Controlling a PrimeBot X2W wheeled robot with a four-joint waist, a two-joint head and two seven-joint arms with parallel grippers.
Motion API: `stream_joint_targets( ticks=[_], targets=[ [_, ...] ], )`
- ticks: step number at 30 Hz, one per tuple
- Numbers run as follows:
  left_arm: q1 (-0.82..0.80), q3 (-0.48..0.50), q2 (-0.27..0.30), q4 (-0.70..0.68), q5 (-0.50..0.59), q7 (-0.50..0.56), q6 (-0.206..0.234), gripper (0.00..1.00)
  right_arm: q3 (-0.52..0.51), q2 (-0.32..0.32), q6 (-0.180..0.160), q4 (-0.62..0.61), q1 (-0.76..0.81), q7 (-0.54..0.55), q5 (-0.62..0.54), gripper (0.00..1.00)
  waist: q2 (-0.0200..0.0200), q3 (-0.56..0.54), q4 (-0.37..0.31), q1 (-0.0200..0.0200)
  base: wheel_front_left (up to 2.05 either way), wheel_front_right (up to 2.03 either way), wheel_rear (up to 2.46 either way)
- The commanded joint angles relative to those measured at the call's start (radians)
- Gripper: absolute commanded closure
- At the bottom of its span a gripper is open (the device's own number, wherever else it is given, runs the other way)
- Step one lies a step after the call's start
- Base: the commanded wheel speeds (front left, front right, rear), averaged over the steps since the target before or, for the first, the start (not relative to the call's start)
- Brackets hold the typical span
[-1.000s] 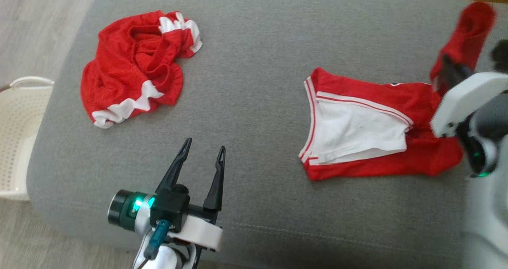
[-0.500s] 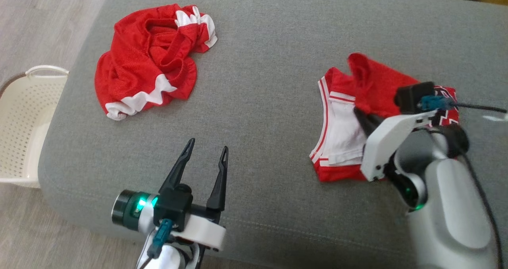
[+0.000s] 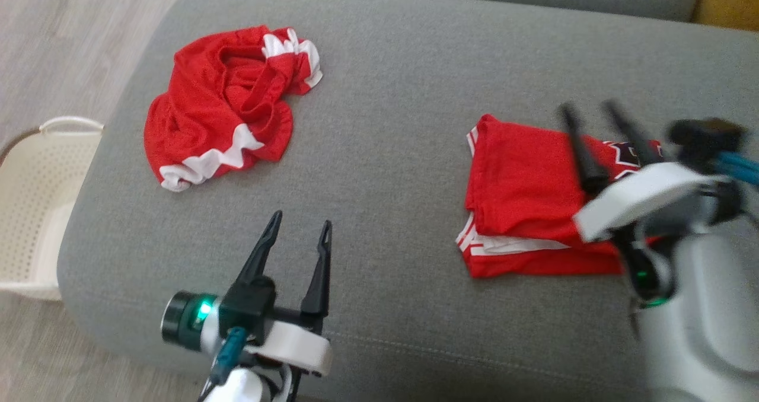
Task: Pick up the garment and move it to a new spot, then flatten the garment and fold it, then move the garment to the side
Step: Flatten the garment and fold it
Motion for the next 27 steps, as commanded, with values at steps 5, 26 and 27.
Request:
stream_joint_targets(
  ticks=[5,26,27],
  targets=[
    [0.018,0.080,-0.015,-0.047,-0.053,-0.008,-0.003,0.00,-0.079,-0.042,0.006,-0.065,0.045,-0.202,-0.016,0.00,-0.0001,-0.048,-0.033,0.0000,0.00,0.00,0.00],
    [0.121,0.187,-0.021,-0.085,0.000,-0.008,-0.062,0.00,-0.124,0.021,0.006,-0.063,0.395,-0.561,-0.159,0.00,-0.0001,-0.144,-0.128,0.0000,0.00,0.00,0.00],
    [0.123,0.190,-0.022,-0.084,0.003,-0.008,-0.063,0.00,-0.119,0.022,0.006,-0.065,0.399,-0.561,-0.160,0.00,-0.0001,-0.143,-0.129,0.0000,0.00,0.00,0.00]
  ],
)
